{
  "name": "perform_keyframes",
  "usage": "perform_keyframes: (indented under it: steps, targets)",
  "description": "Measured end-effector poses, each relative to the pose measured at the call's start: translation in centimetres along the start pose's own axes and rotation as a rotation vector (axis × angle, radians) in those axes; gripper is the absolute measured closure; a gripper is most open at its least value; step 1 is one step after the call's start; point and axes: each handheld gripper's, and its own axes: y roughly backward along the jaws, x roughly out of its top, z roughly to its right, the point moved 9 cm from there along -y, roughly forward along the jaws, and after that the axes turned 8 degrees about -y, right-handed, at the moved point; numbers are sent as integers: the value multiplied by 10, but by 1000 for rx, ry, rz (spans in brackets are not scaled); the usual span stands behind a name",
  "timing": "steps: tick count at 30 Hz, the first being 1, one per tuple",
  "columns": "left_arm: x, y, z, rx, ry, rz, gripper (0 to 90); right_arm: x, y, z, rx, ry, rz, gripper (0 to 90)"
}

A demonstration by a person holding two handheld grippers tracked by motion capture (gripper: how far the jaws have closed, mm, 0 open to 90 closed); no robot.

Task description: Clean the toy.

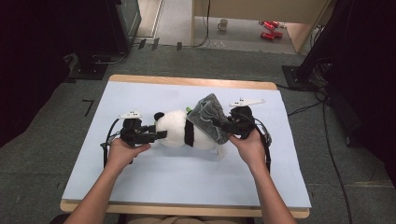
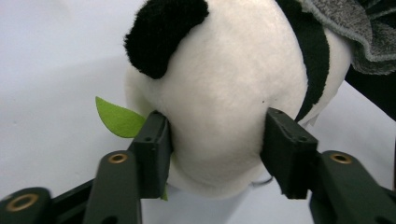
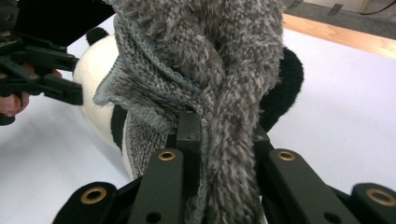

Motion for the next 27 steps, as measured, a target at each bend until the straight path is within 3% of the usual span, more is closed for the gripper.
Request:
perform_keyframes:
  steps: [6, 19, 27]
  targets:
    - [-6, 1, -1, 24, -89, 0, 359, 4, -5, 8, 3, -13, 26, 750]
    - [-15, -11, -11, 34, -64, 17, 315, 15, -15, 19, -26, -24, 79, 740]
    - [-17, -24, -17, 56, -90, 27, 263, 17, -17, 24, -29, -53, 100, 738]
